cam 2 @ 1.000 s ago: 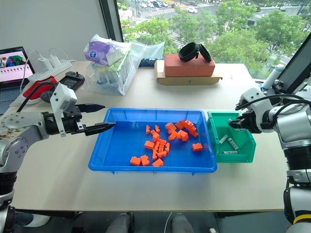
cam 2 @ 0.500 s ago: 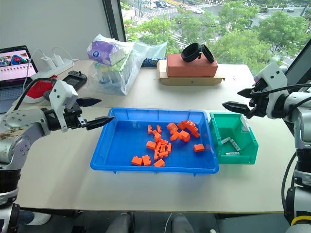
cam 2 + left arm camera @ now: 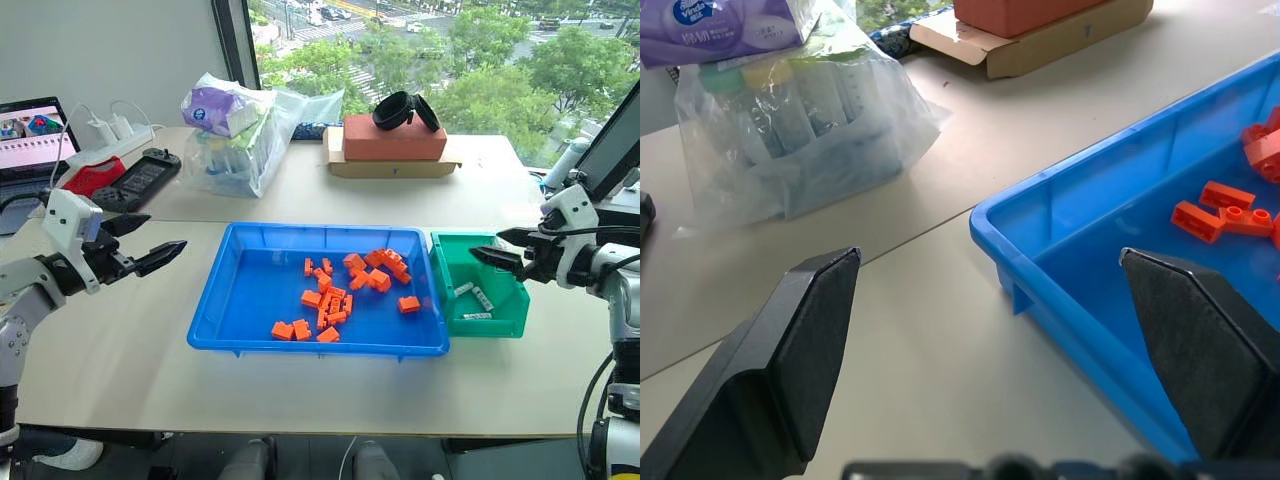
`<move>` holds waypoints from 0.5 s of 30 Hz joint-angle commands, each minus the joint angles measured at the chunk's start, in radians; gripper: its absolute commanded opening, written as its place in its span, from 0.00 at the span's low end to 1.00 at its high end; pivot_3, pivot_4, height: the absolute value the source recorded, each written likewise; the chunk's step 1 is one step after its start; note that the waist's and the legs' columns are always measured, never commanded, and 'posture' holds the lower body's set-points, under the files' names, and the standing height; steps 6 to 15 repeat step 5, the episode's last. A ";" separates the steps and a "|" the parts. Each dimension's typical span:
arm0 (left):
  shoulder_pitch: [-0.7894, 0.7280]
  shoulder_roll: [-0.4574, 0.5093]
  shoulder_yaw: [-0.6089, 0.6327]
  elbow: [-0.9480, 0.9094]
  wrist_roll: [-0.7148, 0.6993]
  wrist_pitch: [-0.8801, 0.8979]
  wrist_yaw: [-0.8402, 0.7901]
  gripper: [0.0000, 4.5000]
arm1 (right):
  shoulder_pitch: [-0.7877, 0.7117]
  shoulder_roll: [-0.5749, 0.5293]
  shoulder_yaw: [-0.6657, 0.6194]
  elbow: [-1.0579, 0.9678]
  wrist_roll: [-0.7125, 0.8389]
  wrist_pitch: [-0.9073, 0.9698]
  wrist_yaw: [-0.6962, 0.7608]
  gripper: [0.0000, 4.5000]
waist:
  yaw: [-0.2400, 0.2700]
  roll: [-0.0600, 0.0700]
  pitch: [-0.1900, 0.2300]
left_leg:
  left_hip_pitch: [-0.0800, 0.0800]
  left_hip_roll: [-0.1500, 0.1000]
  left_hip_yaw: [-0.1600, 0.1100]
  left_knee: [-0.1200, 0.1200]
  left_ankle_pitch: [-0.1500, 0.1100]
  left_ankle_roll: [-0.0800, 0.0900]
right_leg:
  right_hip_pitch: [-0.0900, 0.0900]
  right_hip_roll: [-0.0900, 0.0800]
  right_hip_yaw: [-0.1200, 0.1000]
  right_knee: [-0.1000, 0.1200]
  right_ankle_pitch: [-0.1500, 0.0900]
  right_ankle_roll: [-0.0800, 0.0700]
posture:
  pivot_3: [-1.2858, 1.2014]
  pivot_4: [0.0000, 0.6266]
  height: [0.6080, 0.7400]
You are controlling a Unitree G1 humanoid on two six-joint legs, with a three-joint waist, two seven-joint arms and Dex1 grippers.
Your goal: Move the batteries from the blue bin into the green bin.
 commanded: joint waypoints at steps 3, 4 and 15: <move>0.037 -0.016 0.067 -0.038 -0.017 -0.023 0.026 1.00 | -0.058 -0.001 -0.008 0.139 -0.035 -0.121 -0.022 0.87 | -0.003 0.000 0.000 | 0.000 0.000 0.000 -0.001 0.000 0.000 | 0.000 0.000 0.000 0.000 0.000 0.000 | 0.52 0.24 1.00; 0.041 -0.014 0.069 -0.040 -0.026 -0.011 0.023 1.00 | -0.062 -0.001 -0.004 0.149 -0.037 -0.128 -0.016 0.87 | -0.004 0.000 0.000 | 0.000 0.000 0.000 -0.001 0.000 0.000 | 0.000 0.000 0.000 0.000 0.000 0.000 | 0.52 0.24 1.00; 0.044 -0.015 0.074 -0.041 -0.047 0.013 0.019 1.00 | -0.066 0.000 0.001 0.157 -0.040 -0.135 -0.011 0.87 | -0.004 0.000 0.000 | 0.000 0.000 0.000 -0.001 0.000 0.000 | 0.000 0.000 0.000 0.000 0.000 0.000 | 0.52 0.24 1.00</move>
